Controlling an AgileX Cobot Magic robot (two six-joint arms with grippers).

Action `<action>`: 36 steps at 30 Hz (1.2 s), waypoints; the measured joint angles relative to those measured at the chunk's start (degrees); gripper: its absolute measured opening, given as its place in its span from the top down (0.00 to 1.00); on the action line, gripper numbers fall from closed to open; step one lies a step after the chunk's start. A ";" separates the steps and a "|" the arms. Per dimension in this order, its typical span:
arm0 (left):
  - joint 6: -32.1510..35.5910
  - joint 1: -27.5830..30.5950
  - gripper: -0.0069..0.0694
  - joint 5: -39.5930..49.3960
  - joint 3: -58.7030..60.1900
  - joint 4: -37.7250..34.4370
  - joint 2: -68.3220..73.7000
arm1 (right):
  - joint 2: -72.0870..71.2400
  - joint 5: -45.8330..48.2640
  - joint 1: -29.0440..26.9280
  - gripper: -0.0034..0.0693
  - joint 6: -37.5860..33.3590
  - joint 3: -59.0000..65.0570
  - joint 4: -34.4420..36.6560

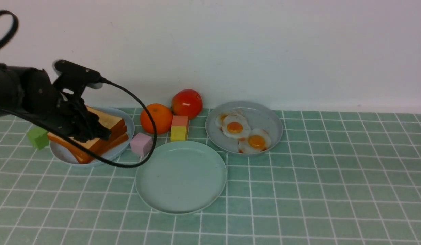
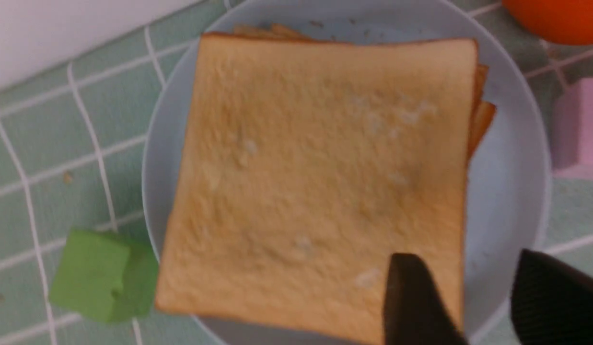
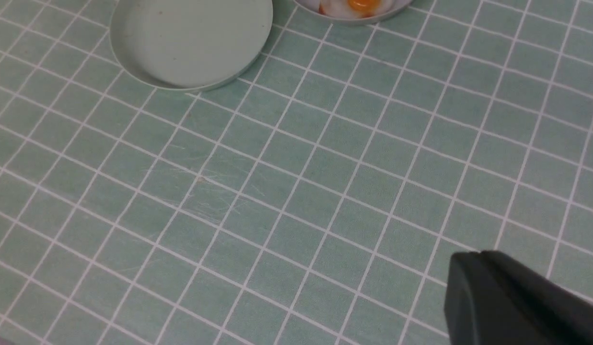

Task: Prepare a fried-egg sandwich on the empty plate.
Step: Use the left arm to grab a slice of bread, then use the left arm to put a slice of bread into the empty plate in the middle

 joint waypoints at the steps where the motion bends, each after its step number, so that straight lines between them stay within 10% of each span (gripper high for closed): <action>1: 0.23 0.00 0.42 -1.29 0.00 0.64 1.10 | 0.00 0.00 0.00 0.96 0.00 0.00 0.00; 8: 0.53 0.00 0.32 -6.15 -0.02 3.09 7.05 | 0.00 0.00 0.00 0.95 0.00 0.00 0.11; 28: -0.20 -0.23 0.77 1.53 -0.50 2.15 -0.46 | 0.00 0.80 0.00 0.94 0.00 0.00 3.44; 36: -1.80 -14.99 0.80 9.20 2.75 -1.44 -13.50 | 0.00 0.85 0.00 0.94 -2.40 0.00 3.71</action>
